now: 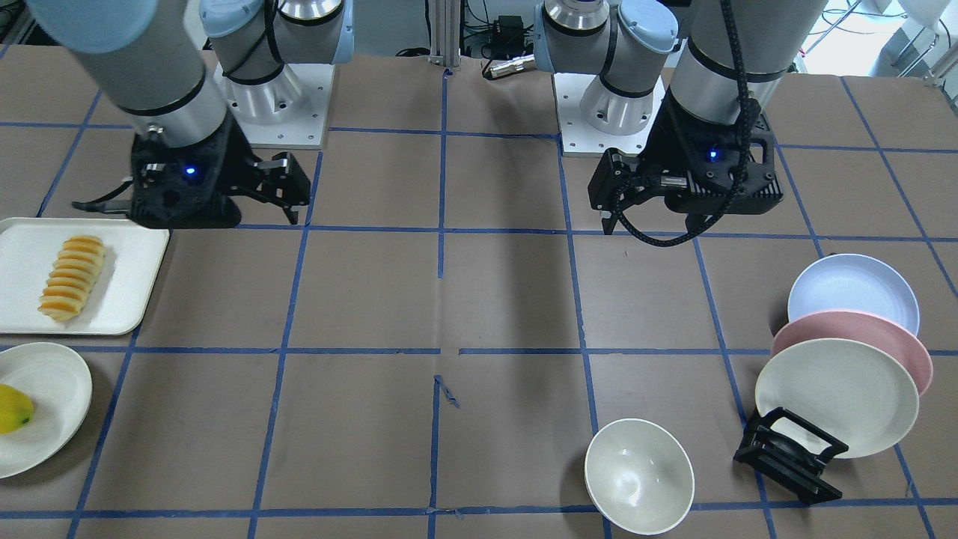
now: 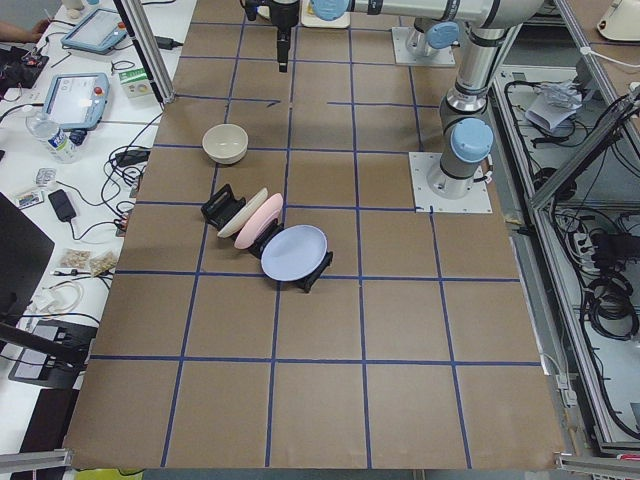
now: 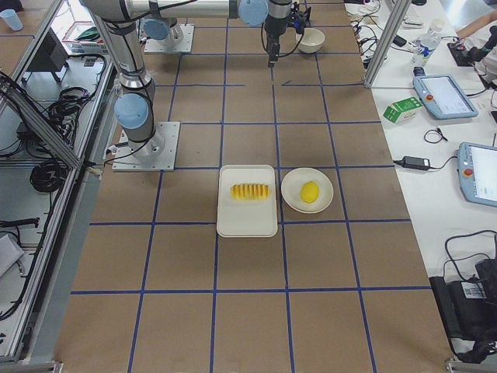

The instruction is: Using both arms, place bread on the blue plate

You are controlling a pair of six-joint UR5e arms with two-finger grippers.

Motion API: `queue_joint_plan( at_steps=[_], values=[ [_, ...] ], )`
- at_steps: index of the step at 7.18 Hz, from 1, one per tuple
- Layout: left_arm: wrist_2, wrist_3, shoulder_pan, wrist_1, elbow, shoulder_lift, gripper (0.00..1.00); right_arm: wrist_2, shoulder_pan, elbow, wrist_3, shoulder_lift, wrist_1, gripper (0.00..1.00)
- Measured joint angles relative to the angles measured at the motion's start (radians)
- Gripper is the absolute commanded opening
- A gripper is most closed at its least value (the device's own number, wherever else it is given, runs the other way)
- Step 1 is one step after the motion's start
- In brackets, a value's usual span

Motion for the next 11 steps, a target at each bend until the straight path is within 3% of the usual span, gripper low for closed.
queue_joint_plan(
  at_steps=[2, 5, 6, 8, 9, 11],
  values=[
    [0.001, 0.0, 0.0, 0.0, 0.0, 0.001, 1.0, -0.005, -0.047, 0.0, -0.055, 0.003, 0.0, 1.0],
    [0.001, 0.0, 0.001, 0.0, -0.001, 0.002, 1.0, -0.04, -0.357, 0.098, -0.348, -0.003, -0.026, 1.0],
    [0.001, 0.0, 0.002, 0.0, -0.001, 0.004, 1.0, -0.051, -0.474, 0.165, -0.452, 0.002, -0.098, 1.0],
    [0.003, -0.002, 0.009, 0.0, -0.003, 0.016, 1.0, -0.059, -0.646, 0.343, -0.64, 0.032, -0.362, 1.0],
    [0.004, -0.008, 0.041, -0.003, 0.0, 0.03, 1.0, -0.063, -0.688, 0.422, -0.691, 0.058, -0.504, 1.0],
    [0.005, -0.004, 0.196, -0.015, 0.003, 0.073, 1.0, -0.103, -0.73, 0.488, -0.732, 0.116, -0.631, 1.0]
  ],
)
